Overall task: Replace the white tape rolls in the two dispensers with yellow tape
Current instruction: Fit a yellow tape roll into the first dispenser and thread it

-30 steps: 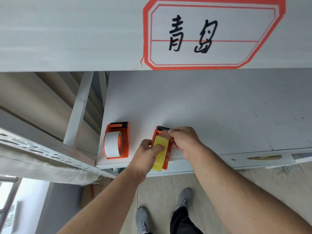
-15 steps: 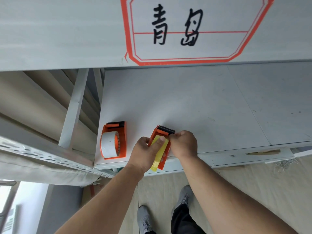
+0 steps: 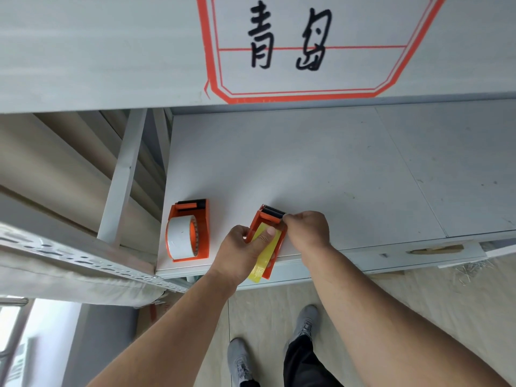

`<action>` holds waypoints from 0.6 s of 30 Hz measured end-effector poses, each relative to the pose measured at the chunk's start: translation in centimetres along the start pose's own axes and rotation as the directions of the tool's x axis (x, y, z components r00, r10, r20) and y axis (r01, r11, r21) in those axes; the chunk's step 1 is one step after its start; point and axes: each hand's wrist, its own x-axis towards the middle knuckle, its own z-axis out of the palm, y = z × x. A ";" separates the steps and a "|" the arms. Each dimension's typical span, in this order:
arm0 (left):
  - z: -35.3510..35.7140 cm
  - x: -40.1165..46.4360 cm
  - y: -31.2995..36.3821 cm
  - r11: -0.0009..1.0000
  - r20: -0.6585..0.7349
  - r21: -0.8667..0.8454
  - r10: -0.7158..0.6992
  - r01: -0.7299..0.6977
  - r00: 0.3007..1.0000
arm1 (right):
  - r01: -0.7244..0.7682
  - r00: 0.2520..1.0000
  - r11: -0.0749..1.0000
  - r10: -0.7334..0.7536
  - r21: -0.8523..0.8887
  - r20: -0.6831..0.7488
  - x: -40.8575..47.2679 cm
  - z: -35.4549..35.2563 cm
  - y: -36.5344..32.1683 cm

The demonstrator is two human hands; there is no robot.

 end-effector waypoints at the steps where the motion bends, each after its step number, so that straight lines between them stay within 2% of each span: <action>1: 0.0 -0.1 0.0 1.000 0.005 -0.017 -0.006 0.006 1.000 | 0.017 1.000 1.000 -0.017 -0.012 0.008 0.2 0.0 0.0; 12: 0.0 -0.2 -0.3 0.998 0.064 -0.060 -0.014 0.018 0.998 | 0.096 0.995 0.979 -0.087 -0.178 0.054 1.9 -0.9 -1.0; 18: 0.0 -0.4 -0.3 0.998 0.077 -0.055 -0.018 0.023 0.997 | 0.165 0.984 0.979 -0.155 -0.121 0.086 3.1 -1.0 -1.5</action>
